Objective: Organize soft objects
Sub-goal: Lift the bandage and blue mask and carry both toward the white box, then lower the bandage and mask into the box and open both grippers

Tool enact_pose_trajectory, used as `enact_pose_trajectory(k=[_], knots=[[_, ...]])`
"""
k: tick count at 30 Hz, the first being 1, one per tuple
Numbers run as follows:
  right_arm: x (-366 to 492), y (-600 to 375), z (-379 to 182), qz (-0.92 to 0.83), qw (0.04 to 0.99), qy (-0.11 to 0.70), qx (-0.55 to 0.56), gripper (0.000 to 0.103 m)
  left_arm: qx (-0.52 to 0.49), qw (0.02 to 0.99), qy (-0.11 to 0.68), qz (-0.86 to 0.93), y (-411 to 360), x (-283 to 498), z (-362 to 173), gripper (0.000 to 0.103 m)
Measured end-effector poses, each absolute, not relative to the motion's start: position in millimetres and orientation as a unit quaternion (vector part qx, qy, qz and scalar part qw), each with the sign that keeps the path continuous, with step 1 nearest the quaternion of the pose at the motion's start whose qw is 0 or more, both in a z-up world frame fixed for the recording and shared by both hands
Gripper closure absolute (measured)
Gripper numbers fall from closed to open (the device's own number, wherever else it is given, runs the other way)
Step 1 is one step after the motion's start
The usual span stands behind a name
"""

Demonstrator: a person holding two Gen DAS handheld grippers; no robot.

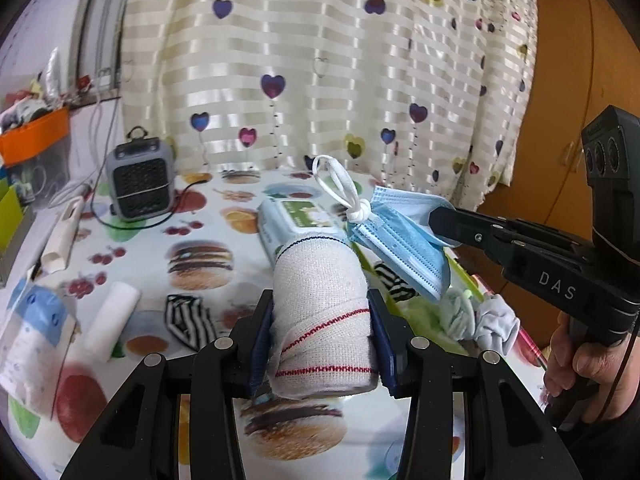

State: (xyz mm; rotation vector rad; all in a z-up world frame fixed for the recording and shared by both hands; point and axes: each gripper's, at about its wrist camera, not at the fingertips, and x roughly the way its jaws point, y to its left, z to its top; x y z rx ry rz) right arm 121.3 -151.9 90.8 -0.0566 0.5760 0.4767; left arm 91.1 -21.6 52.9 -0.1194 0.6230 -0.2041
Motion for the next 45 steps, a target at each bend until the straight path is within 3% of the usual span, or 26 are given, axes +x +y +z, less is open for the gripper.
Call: enact_pose_trajectory(k=[24,38,41,43,45], knots=[[165.5,-256.3,67.6,0.111,0.943,0.315,0.013,0.098,-0.039,0.929,0.329,-0.166,-94.3,162.6,48.6,0.06],[200.5,-282.5,6.6,0.051,0.908,0.415,-0.011,0.097,-0.028,0.913,0.362,-0.186,-135.5,188.6,30.7,0.06],[197.5,-280.6,4.1,0.064,0.907,0.415,-0.015,0.087,-0.027,0.909,0.37,-0.188,-142.3,193.8,25.7,0.06],[192.8,-280.0,8.4,0.067,0.911,0.406,-0.018,0.067,-0.027,0.907,0.375,-0.189,-145.9,197.5,22.1,0.06],[187.9,-282.6,15.7,0.069,0.918,0.39,-0.011,0.056,-0.027,0.905,0.38,-0.189,-148.6,200.2,18.4,0.06]])
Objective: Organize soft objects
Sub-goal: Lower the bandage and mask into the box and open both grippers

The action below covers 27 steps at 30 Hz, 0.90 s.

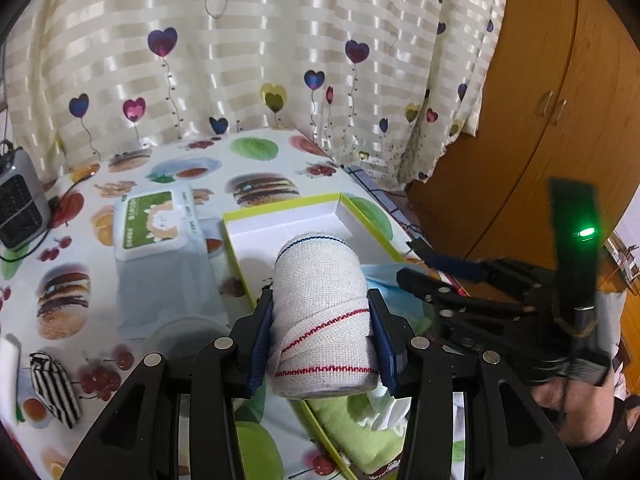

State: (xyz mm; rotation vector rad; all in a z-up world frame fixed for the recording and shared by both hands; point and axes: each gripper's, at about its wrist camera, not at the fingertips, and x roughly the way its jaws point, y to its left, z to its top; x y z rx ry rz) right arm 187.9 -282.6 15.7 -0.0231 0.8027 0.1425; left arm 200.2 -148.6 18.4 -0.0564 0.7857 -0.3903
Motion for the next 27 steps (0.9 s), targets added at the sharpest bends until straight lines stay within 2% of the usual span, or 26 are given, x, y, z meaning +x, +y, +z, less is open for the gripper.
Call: enact_pose_trajectory(k=[6,17,22,27], knots=[[179.0,-287.7,32.2,0.072,0.929,0.362,0.008,0.056,-0.028,0.899,0.392,-0.192,-157.8,210.4,9.4,0.06],[173.0,-293.2,32.4,0.075,0.93,0.358,0.025,0.056,-0.026,0.885,0.421,-0.2,-173.6,229.5,-11.1,0.059],[168.3,-293.7,36.8,0.08,0.933,0.348,0.03,0.056,-0.038,0.893,0.399,-0.204,-164.5,220.5,1.5,0.05],[164.3,-292.4,41.7,0.081,0.936,0.342,0.031,0.056,-0.036,0.898,0.387,-0.204,-160.6,216.2,10.8,0.05]])
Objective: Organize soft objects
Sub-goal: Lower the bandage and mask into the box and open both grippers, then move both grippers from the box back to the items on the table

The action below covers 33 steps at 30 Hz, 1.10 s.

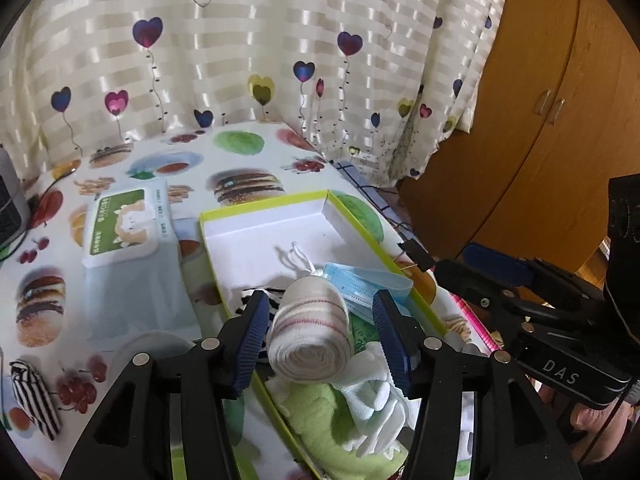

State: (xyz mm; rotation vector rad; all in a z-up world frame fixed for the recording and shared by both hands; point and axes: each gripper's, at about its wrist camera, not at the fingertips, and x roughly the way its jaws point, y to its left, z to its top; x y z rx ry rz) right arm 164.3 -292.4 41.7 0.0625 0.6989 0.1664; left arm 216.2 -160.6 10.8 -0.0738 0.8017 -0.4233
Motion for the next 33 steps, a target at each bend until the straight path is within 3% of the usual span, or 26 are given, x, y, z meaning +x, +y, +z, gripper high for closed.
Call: enact_pose_trajectory(k=[33], knots=[[107.2,-203.2,69.8,0.161,0.933,0.323,-0.002,0.056,-0.038,0.932,0.327,-0.153,-81.6,122.0,53.7,0.05]])
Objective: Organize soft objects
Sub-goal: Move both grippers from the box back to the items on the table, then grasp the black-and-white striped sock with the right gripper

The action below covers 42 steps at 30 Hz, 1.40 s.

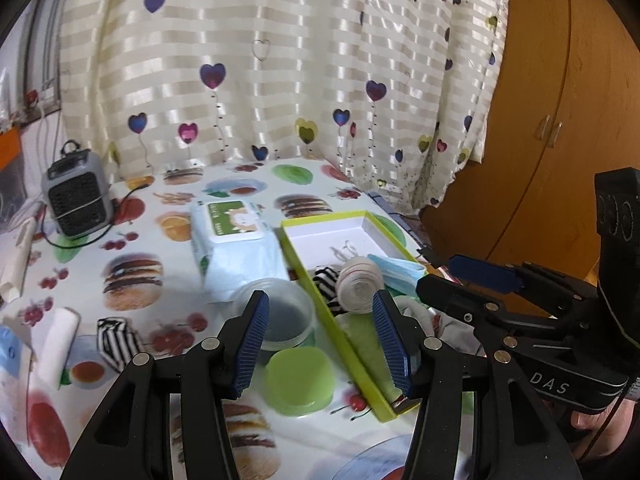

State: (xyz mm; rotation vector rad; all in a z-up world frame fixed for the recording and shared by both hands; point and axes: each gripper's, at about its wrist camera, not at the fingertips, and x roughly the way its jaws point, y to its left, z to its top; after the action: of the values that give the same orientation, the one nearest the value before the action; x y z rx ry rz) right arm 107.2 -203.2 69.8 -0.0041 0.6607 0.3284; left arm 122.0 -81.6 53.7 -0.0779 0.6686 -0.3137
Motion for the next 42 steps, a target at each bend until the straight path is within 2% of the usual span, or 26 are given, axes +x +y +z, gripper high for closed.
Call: enact_pose_trajectory(k=[27,42], knots=[[131.9,-62.0,42.7,0.272,0.894,0.353,-0.05,0.056,-0.092,0.935,0.341,-0.034,68.5,107.4,16.5,0.05],[164.5,6.1,-4.1,0.309,0.857,0.408,-0.063,0.056,-0.098,0.926,0.364,0.002,130.3,117.3,-10.3,0.05]])
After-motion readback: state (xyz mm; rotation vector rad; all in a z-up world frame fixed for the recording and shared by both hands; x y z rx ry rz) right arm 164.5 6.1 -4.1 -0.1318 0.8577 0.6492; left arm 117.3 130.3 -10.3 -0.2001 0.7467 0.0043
